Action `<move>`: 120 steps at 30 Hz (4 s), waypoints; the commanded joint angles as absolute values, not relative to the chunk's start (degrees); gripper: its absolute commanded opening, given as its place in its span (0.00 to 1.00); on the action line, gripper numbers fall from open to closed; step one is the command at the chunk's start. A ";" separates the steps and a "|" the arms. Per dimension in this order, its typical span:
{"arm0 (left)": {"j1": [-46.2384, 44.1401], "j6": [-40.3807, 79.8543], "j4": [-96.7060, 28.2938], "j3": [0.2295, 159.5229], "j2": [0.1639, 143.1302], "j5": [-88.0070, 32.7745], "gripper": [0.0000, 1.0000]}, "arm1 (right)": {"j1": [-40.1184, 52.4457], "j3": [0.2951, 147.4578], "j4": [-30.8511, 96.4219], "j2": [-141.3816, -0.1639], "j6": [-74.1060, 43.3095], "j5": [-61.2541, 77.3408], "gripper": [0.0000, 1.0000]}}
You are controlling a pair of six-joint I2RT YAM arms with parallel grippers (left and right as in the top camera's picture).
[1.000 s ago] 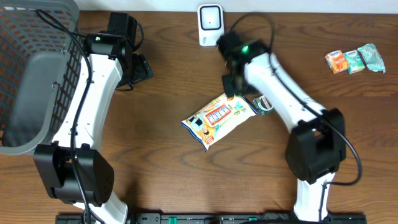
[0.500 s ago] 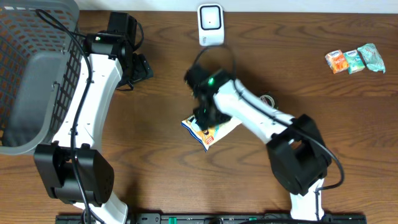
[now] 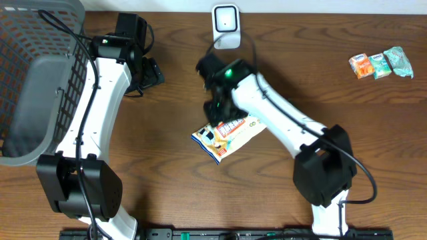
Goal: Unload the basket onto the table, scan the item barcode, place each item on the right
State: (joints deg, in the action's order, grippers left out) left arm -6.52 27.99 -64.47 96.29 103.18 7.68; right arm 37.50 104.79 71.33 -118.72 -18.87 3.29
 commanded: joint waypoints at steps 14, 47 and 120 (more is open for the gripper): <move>-6.33 27.00 -64.66 96.49 102.89 8.40 0.98 | 30.11 83.37 51.42 -118.41 -20.99 2.55 0.54; -6.33 27.00 -64.66 96.49 102.89 8.40 0.98 | 44.93 89.93 58.54 -118.39 -12.73 11.49 0.61; -6.33 27.00 -64.66 96.49 102.89 8.40 0.98 | 36.86 81.95 61.04 -118.41 -10.28 0.95 0.63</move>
State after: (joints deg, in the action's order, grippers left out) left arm -6.52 27.97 -64.47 96.29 103.18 7.68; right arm 37.56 82.19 64.51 -118.65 -10.00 1.67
